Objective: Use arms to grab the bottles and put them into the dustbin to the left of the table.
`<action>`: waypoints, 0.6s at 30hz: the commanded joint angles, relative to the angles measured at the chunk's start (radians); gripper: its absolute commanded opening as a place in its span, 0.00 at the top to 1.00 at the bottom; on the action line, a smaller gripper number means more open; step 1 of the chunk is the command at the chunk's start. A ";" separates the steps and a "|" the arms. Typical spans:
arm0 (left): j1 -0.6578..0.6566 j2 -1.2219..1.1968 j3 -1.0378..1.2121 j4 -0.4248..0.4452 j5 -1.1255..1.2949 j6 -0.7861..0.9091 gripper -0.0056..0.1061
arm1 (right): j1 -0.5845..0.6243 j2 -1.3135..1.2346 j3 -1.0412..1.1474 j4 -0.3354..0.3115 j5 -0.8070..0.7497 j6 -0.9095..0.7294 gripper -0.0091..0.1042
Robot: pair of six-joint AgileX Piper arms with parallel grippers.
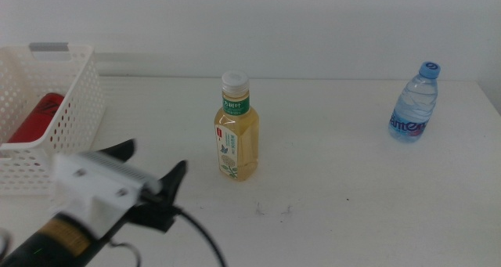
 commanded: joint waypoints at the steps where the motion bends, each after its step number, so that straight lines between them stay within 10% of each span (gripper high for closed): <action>1: -0.008 0.078 -0.052 0.045 -0.064 -0.036 0.11 | -0.007 -0.004 0.003 -0.010 -0.005 -0.004 0.17; 18: -0.008 0.496 -0.387 0.186 -0.066 -0.201 0.11 | -0.007 -0.004 0.003 -0.010 -0.005 -0.004 0.17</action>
